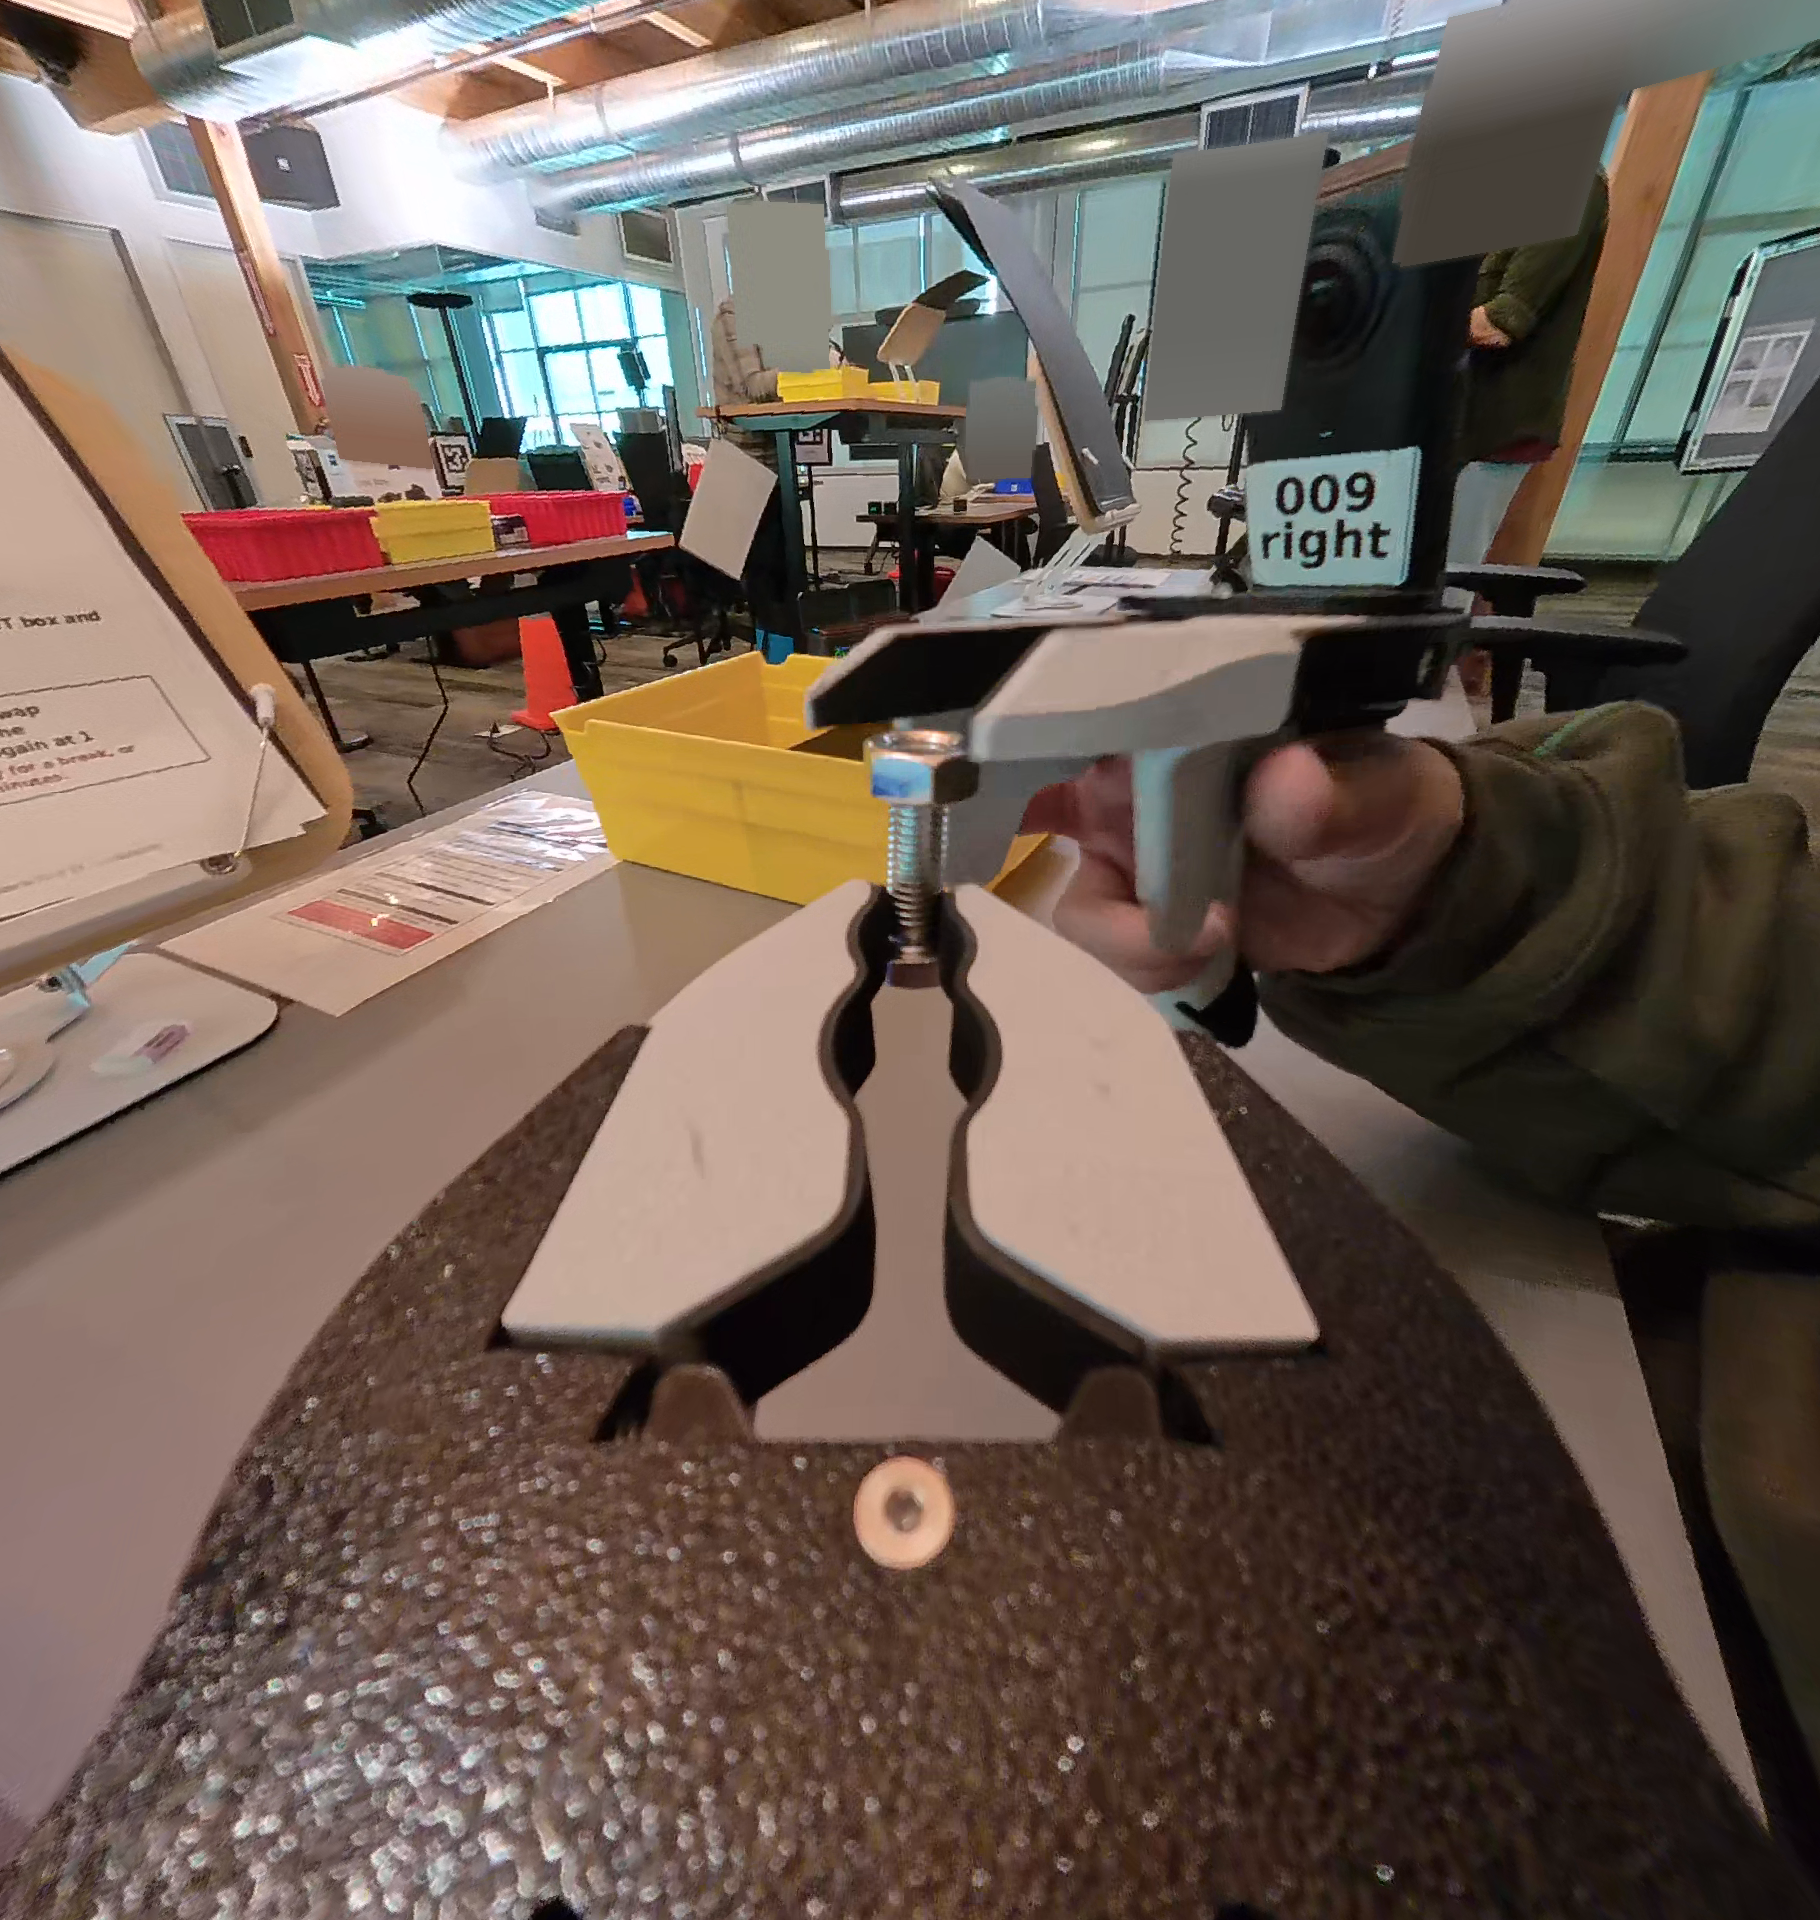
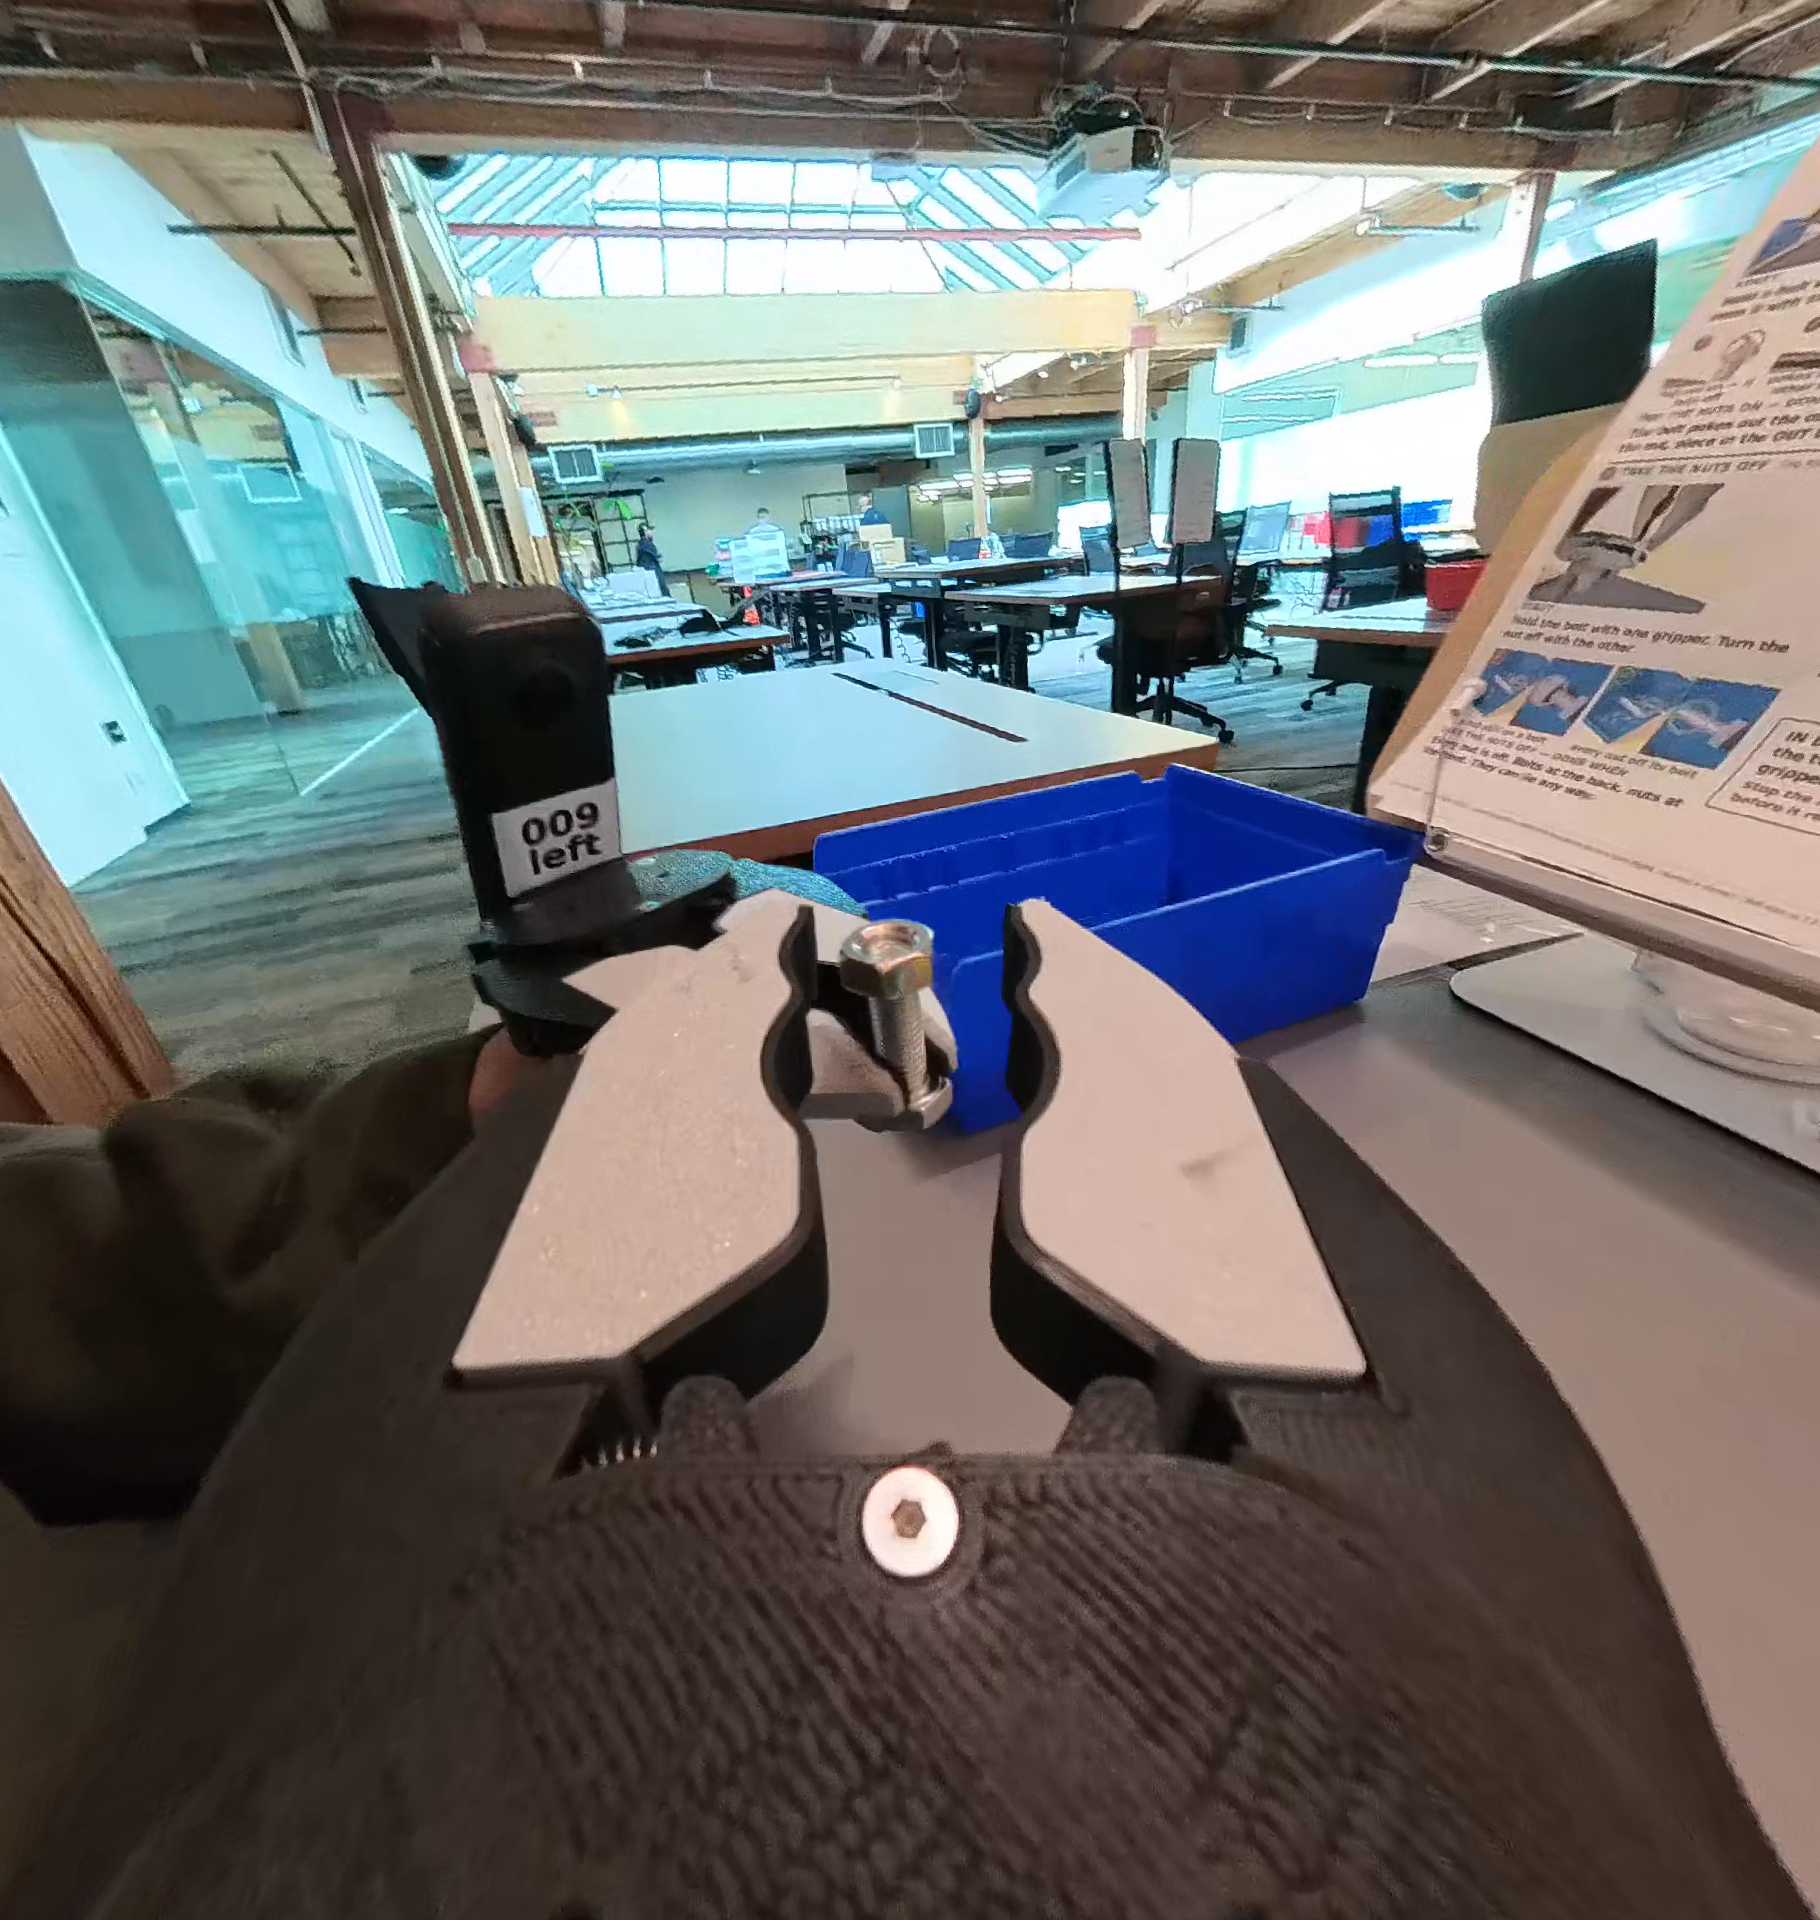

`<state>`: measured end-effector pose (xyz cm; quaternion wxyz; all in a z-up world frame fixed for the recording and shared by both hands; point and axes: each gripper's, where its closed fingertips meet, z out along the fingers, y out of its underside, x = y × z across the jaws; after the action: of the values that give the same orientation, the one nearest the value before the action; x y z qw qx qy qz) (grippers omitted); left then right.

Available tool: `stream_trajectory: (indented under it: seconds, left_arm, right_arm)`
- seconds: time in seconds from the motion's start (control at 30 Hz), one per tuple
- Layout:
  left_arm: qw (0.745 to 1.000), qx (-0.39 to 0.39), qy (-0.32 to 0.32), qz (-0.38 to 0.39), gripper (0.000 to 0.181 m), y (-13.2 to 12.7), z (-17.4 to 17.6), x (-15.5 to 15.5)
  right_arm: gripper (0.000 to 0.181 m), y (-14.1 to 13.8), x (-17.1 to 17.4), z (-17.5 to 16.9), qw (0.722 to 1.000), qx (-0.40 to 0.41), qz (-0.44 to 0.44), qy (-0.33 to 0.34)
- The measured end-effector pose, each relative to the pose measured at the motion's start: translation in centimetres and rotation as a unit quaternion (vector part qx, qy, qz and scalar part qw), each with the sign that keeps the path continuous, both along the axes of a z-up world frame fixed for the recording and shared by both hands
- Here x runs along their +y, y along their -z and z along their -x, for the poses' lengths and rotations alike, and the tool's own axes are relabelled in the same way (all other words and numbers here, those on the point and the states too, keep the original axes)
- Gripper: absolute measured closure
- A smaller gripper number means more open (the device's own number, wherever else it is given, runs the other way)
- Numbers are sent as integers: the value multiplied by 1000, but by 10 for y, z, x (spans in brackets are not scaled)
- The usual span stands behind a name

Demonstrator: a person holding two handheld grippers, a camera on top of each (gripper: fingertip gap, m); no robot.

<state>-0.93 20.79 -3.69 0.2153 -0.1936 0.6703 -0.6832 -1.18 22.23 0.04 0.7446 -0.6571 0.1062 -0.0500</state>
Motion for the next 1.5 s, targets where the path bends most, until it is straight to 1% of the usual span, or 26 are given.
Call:
stream_trajectory:
  seconds: [0.1,0.13,0.17,0.2,0.23,0.33,0.4,0.47,0.53,0.6,0.67,0.7,0.73,0.77,0.8,0.87,0.93,1.0,1.13,1.2,1.27,1.3,1.33,1.37,1.43,1.5]
  left_arm:
    - [1000,5,-10,2,173,0,-2,5]
    - [1000,1,-9,9,173,-2,-1,8]
    - [1000,-3,-10,20,173,-5,0,11]
    - [1000,-1,-15,20,173,-6,0,14]
    - [1000,1,-20,10,173,-4,-1,16]
    - [1000,4,-17,6,173,-1,-2,13]
    - [1000,4,-13,7,173,-2,-3,9]
    - [1000,3,-4,8,173,-3,-1,3]
    - [1000,1,1,3,172,-3,0,-1]
    - [1000,0,-1,4,173,-5,1,-1]
    - [1000,1,-9,1,173,-4,0,3]
    - [1000,-1,-9,5,173,-4,0,6]
    - [1000,-3,-8,14,173,-7,1,8]
    - [1000,-2,-11,16,173,-7,1,11]
    - [1000,0,-14,10,173,-5,0,12]
    - [1000,0,-15,6,173,-4,0,12]
    - [1000,2,-11,9,173,-4,-1,10]
    - [1000,3,-7,4,173,-3,-1,6]
    - [1000,0,-4,1,173,-4,1,1]
    - [1000,2,-8,0,173,-4,0,4]
    - [1000,2,-14,3,173,-4,0,7]
    - [1000,-1,-12,11,173,-6,1,9]
    - [1000,-4,-11,21,173,-8,1,12]
    - [1000,-3,-14,22,173,-8,1,14]
    - [1000,-3,-17,10,173,-6,1,14]
    - [1000,-3,-14,14,173,-6,1,12]
  right_arm:
    - [145,5,-2,-7,1000,1,8,10]
    - [148,7,-6,-10,1000,1,12,13]
    - [165,10,-16,-24,999,-1,20,48]
    - [159,13,-27,-38,996,-4,28,85]
    - [152,15,-34,-42,996,1,29,85]
    - [146,1,-33,-23,999,32,-18,10]
    - [146,-4,-20,-6,1000,7,-17,-15]
    - [145,0,-6,5,1000,-14,9,-23]
    - [146,0,2,8,999,-25,13,-18]
    - [154,0,2,2,1000,-18,11,-2]
    - [147,1,-3,-4,1000,-13,8,1]
    - [147,3,-7,-8,1000,-9,10,7]
    - [160,5,-14,-19,999,-3,13,35]
    - [158,8,-21,-30,998,1,15,62]
    - [155,9,-26,-33,998,9,15,59]
    - [151,7,-26,-26,999,31,0,28]
    - [149,0,-20,-14,1000,24,-14,6]
    - [149,0,-9,-2,1000,7,2,-9]
    - [154,1,5,3,999,-25,26,8]
    - [150,3,3,-4,998,-33,32,31]
    - [146,4,0,-6,999,-23,35,24]
    - [148,4,-4,-10,999,-22,34,32]
    - [161,4,-10,-18,998,-21,33,57]
    - [154,4,-15,-21,997,-22,30,62]
    - [153,5,-15,-13,999,-6,27,17]
    - [151,1,-12,-7,1000,-11,18,10]
